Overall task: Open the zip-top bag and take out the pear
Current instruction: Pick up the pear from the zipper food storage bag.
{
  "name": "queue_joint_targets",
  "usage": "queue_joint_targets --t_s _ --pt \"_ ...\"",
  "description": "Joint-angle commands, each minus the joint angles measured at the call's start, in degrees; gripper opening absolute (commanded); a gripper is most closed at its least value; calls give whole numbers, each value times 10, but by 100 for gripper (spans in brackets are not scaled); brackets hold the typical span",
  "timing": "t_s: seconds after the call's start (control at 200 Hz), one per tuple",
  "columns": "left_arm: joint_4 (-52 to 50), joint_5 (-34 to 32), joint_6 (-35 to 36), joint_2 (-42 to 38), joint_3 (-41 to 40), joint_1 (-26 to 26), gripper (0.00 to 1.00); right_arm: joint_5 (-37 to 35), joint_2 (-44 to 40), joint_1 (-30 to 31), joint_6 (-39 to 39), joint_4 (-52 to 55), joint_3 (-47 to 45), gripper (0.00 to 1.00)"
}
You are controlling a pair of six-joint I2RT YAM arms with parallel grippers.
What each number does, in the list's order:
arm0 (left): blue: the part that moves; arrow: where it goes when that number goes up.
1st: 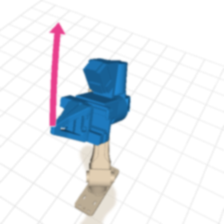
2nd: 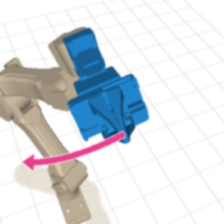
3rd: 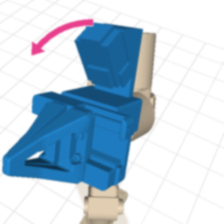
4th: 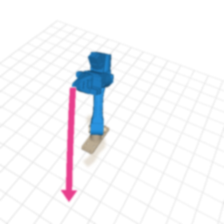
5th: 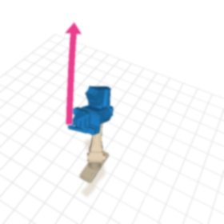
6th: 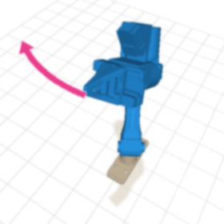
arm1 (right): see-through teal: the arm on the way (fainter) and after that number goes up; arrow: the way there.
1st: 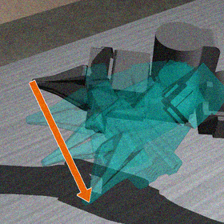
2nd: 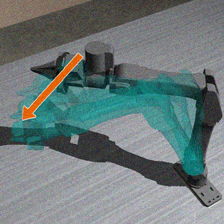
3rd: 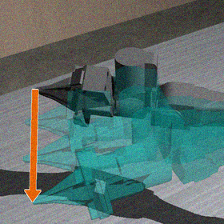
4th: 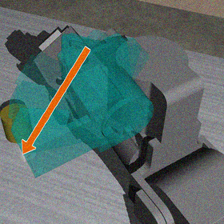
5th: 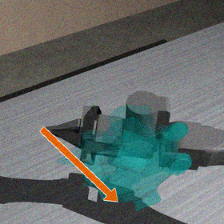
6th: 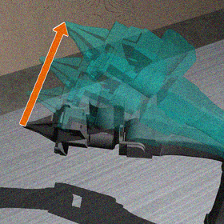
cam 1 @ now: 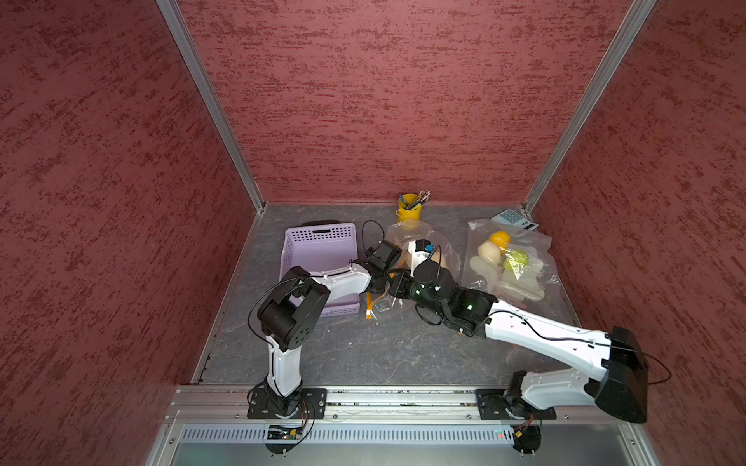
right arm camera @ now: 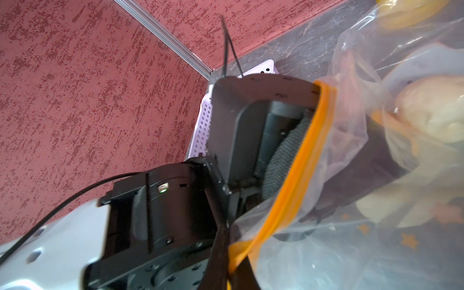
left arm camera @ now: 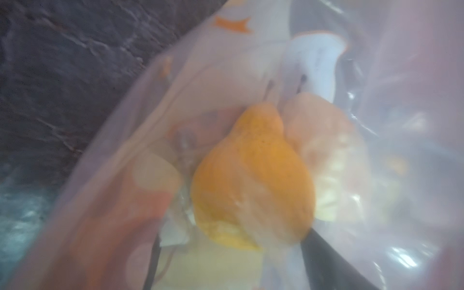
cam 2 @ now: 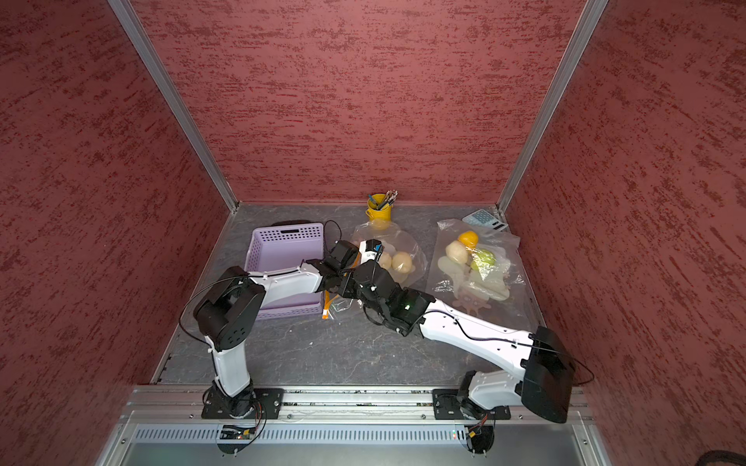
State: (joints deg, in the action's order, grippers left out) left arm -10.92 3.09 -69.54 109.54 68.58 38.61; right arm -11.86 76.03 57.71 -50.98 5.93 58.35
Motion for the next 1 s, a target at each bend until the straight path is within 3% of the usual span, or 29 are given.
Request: queue_joint_targets --t_s 0.0,0.331,0.741,0.997 --pt "-42 -6 19 25 20 -2 87 26 -4 10 9 -38 -5 0" --pt "-56 -16 33 43 25 -11 83 31 -1 9 10 -67 -18 0" --pt "32 -29 45 2 -23 -7 71 27 -9 9 20 -76 -31 0" --pt "38 -61 48 -75 -48 15 86 24 -16 9 26 -61 -25 0"
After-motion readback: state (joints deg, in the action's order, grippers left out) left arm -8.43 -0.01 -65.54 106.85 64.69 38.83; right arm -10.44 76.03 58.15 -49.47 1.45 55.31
